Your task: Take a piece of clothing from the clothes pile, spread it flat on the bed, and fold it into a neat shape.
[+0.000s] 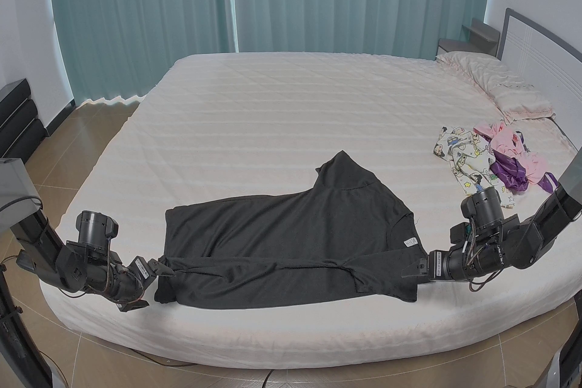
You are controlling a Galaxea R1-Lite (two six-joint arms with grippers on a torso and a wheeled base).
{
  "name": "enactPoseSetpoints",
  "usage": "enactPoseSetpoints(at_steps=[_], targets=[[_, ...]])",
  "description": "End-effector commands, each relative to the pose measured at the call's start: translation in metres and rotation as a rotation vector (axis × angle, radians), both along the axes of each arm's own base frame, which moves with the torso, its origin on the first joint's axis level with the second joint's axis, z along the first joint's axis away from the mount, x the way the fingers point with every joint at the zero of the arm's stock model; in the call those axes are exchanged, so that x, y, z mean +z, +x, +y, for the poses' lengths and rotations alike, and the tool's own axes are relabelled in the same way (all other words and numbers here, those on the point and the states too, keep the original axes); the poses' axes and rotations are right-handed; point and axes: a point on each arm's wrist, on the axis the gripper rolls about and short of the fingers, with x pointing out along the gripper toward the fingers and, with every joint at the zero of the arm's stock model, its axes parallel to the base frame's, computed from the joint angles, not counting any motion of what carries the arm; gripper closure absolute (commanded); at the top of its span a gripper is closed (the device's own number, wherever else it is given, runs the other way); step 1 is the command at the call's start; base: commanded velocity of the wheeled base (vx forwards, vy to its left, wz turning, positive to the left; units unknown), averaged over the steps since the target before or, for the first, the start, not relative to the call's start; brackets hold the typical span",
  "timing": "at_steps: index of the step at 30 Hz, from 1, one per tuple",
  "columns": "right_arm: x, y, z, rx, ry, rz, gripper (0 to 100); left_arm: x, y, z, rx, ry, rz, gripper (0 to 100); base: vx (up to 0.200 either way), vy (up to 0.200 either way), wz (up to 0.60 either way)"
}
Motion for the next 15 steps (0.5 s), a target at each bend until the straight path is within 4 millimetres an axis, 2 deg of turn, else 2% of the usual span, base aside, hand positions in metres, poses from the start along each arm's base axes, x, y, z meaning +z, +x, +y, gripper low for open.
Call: enactPoseSetpoints(at_steps=[1,3,4,7,11,15], targets=[[-0.002,0.007,-0.002,-0.021,0.013,-0.008,0,0.001,0.000,0.000,0.001,0.001,-0.002,0,0.000,0.000,0.00],[-0.004,0.008,-0.003,-0.027,0.015,-0.005,0,0.001,0.000,0.000,0.001,0.001,-0.002,0,0.000,0.000,0.00],[-0.013,0.015,-0.003,-0.083,0.049,0.007,0,0.002,0.002,0.000,0.004,0.003,-0.009,0,0.000,0.000,0.00],[-0.020,0.023,-0.002,-0.132,0.101,-0.012,0,0.005,0.007,0.001,0.008,0.007,-0.033,0,0.000,0.000,0.00],[-0.038,0.034,-0.001,-0.152,0.116,-0.021,0,0.012,0.020,0.002,0.012,0.008,-0.074,0,0.000,0.000,0.00],[-0.051,0.040,0.001,-0.153,0.116,-0.016,0,0.011,0.021,0.000,0.000,-0.003,-0.073,0,0.000,0.000,0.00]])
